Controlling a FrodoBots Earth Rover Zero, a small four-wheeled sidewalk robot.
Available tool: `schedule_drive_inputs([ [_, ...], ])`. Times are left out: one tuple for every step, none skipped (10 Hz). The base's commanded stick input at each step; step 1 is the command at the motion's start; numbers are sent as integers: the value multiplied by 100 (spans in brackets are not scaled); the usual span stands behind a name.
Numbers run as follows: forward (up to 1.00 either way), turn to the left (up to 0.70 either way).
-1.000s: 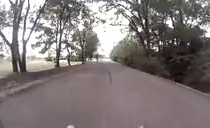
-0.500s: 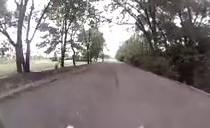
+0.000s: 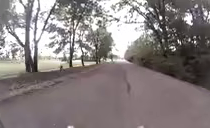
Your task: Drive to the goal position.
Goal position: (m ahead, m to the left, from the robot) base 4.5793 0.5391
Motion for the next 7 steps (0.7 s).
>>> schedule_drive_inputs([
  [70, 0],
  [70, 0],
  [70, 0],
  [70, 0],
  [70, 0],
  [70, 0],
  [70, 0],
])
